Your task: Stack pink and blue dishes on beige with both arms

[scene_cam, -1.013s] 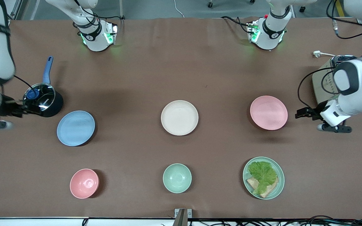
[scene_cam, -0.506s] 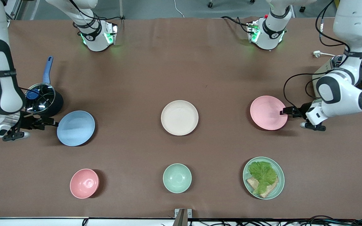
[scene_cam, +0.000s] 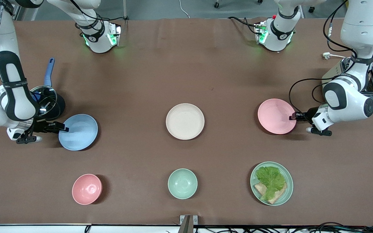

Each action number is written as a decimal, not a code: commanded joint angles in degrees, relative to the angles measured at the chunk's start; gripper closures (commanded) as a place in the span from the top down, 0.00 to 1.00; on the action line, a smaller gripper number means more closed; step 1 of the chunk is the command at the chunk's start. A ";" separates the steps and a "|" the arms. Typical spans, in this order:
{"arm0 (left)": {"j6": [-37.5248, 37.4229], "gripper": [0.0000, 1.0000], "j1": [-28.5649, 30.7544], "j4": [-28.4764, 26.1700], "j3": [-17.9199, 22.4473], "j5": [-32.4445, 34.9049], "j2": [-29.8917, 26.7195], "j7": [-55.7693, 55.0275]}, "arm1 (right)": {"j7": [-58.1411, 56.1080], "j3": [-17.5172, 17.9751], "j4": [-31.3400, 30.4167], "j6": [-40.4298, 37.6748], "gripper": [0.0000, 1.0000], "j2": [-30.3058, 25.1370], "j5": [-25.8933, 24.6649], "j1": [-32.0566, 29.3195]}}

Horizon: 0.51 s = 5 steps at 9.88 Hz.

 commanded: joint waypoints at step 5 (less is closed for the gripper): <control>1.44 0.01 0.44 0.33 -15.87 -1.05 -6.66 -13.06 | -0.66 -0.64 0.60 0.06 0.01 0.09 6.07 0.23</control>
